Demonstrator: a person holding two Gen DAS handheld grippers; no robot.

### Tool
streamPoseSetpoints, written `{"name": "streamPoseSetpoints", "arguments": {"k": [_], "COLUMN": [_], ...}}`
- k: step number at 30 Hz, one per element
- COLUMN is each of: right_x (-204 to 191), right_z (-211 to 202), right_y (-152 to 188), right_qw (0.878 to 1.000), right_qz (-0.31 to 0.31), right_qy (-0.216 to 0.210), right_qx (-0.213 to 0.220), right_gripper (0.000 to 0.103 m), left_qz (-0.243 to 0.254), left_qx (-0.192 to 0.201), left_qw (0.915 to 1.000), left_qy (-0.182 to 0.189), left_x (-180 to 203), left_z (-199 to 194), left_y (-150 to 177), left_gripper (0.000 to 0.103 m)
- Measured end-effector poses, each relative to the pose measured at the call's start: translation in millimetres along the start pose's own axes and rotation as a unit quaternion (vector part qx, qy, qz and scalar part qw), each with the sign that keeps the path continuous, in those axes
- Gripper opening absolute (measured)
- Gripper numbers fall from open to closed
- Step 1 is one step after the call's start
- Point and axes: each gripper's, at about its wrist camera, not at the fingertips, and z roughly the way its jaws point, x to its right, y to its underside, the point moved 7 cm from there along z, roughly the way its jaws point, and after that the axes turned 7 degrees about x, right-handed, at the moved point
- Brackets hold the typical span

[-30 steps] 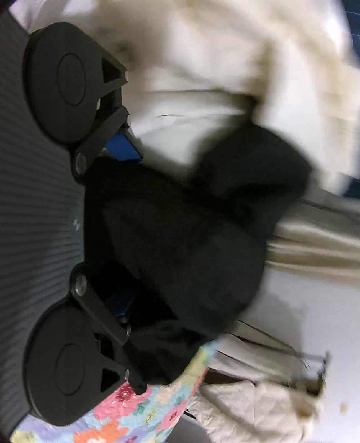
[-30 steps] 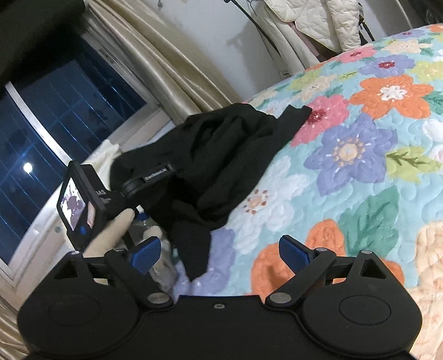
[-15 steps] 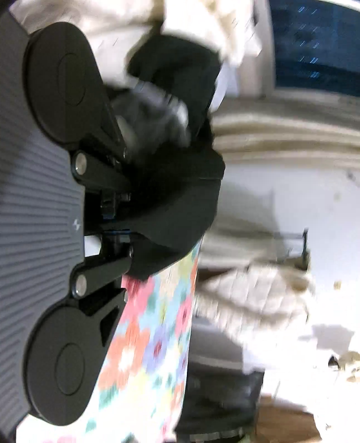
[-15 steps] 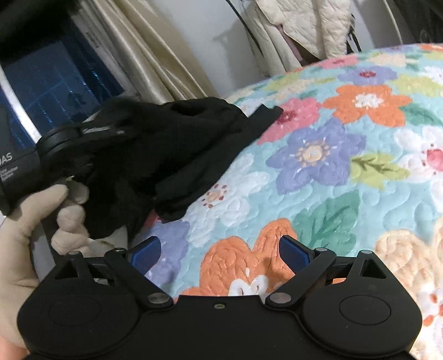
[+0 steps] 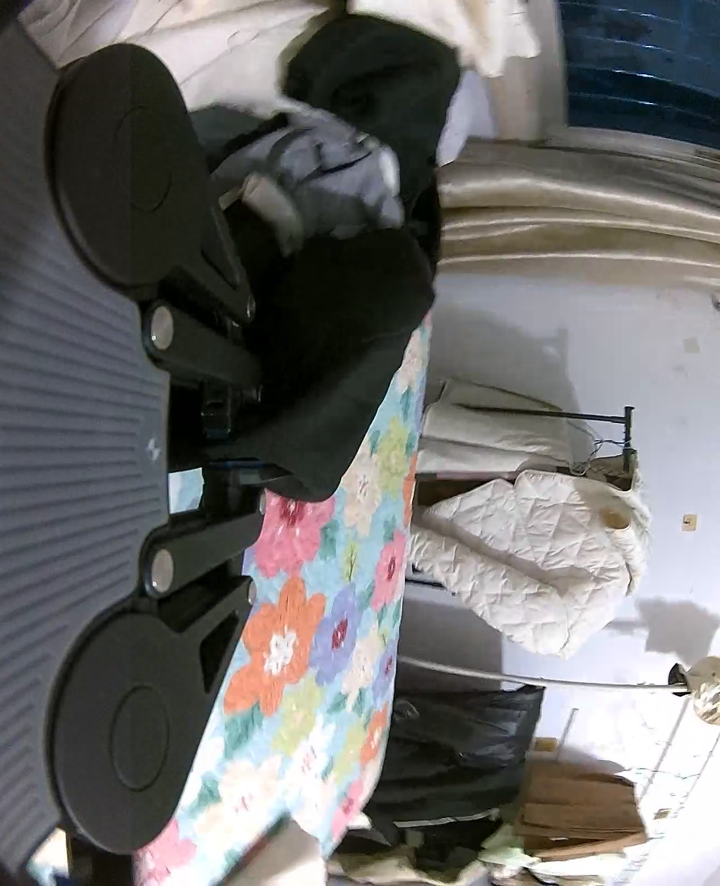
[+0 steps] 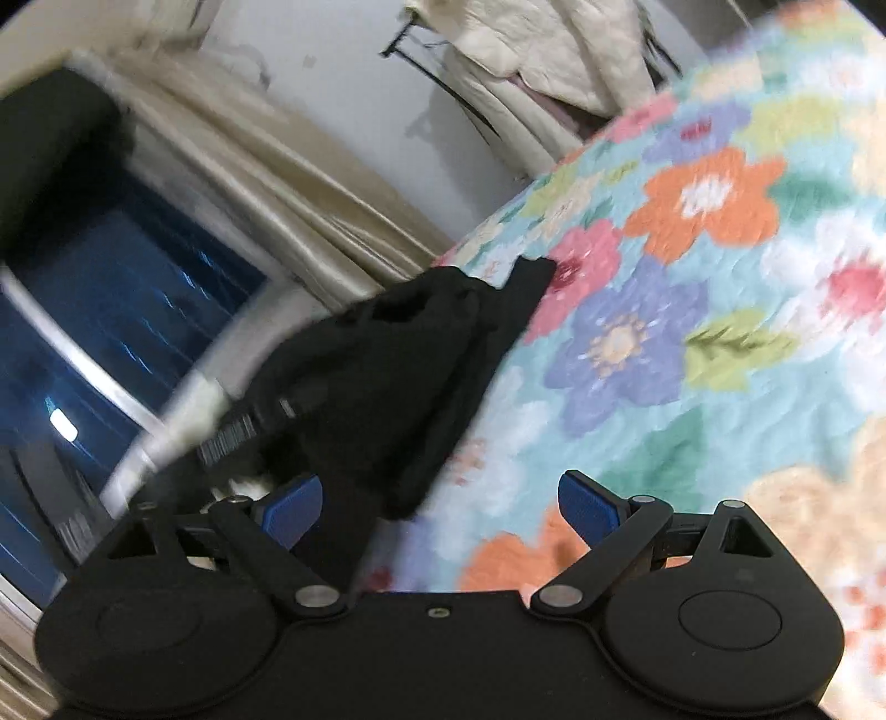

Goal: Fold clothes

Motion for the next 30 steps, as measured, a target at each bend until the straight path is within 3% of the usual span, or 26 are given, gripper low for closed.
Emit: {"name": "streamPoseSetpoints", "arguments": {"k": [2, 5, 9, 12, 16, 17, 21, 23, 27, 30], "right_x": [1, -6, 2, 11, 9, 8, -3, -14, -38, -45], "right_z": [17, 50, 105, 133, 154, 159, 167, 158, 117, 82], "right_y": [-9, -20, -25, -19, -20, -18, -8, -6, -15, -28], "right_qw": [0.999, 0.996, 0.992, 0.988, 0.986, 0.986, 0.988, 0.992, 0.994, 0.994], "right_qz": [0.049, 0.069, 0.109, 0.137, 0.147, 0.143, 0.126, 0.094, 0.055, 0.041], "right_qy": [-0.021, -0.042, -0.038, -0.029, -0.048, -0.054, -0.070, -0.069, -0.094, -0.102], "right_qx": [-0.010, -0.024, -0.045, -0.062, -0.059, -0.059, -0.052, -0.035, 0.012, 0.018], "right_gripper": [0.096, 0.097, 0.098, 0.098, 0.097, 0.092, 0.035, 0.020, 0.014, 0.014], "left_qz": [-0.039, -0.088, -0.080, -0.074, -0.058, -0.056, -0.056, -0.034, 0.003, 0.007], "left_qx": [-0.008, -0.011, -0.011, -0.011, -0.018, -0.020, -0.018, -0.021, 0.007, 0.013], "left_qw": [0.9991, 0.9954, 0.9956, 0.9954, 0.9954, 0.9953, 0.9947, 0.9958, 0.9938, 0.9911], "left_qy": [0.014, 0.035, 0.047, 0.060, 0.074, 0.076, 0.085, 0.082, 0.111, 0.132], "left_x": [-6, -19, -25, -23, -16, -15, -12, -5, 19, 45], "left_z": [2, 2, -1, -1, 0, 0, 1, -3, -27, -46], "left_y": [1, 5, 7, 7, 13, 15, 16, 16, 1, -12], "left_gripper": [0.005, 0.005, 0.005, 0.005, 0.005, 0.005, 0.005, 0.005, 0.006, 0.006]}}
